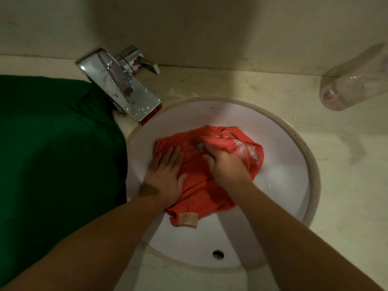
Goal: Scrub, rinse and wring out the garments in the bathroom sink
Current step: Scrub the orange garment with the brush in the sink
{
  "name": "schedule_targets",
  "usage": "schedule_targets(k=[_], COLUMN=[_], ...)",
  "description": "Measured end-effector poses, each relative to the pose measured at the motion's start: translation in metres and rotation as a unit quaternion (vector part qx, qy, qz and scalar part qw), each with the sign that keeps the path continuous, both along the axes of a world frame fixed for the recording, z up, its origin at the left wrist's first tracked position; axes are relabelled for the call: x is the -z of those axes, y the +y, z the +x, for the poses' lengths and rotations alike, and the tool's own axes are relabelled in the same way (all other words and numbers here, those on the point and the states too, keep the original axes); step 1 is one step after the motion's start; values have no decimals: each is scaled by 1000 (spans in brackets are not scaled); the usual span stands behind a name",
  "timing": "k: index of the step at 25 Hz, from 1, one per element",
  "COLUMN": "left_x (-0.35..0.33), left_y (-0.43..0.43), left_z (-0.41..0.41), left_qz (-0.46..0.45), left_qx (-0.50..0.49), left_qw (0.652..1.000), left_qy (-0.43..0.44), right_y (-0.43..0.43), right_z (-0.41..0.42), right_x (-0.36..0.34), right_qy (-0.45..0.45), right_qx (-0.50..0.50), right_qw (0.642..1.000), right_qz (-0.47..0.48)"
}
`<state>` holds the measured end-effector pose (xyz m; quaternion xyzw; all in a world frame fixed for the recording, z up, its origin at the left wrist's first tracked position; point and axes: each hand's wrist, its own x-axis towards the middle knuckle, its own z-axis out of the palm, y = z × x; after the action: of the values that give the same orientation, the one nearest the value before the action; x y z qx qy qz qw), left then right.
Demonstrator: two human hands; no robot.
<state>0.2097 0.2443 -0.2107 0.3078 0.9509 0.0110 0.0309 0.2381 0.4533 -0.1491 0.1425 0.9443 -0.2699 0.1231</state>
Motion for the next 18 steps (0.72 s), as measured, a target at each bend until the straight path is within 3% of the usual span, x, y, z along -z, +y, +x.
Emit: schedule_targets(k=[3,5,6,8,10,15,16,18], left_x=[-5,-8,-10,-13,-10,-5,-5,-7], left_y=[-7,-8,-6,-3,-4,-5,-4,-2], left_z=[12,9,7,2,6,13,13,14], left_qz=[15,5,-7,-27,-15,7,9,18], left_qx=[26,35,40,43,28,-1,-10,-23], left_qw=[999,999,998,998,998,999,999,999], left_qy=[29,37,38,37,46,48,47,45], right_y=[64,52,30,-18,-19,64,47,-7], right_z=[24,28,21,10,6,32,33,33], right_x=[-15,-22,-20,-9,-8,-26,-26,-21], right_qy=[-84,-59,-23,6,15,-82,-58,-36], right_qx=[153,191,172,44,-23,189,185,79], right_qw=[983,979,985,998,999,976,980,996], right_qz=[55,41,6,-37,-26,63,40,-16])
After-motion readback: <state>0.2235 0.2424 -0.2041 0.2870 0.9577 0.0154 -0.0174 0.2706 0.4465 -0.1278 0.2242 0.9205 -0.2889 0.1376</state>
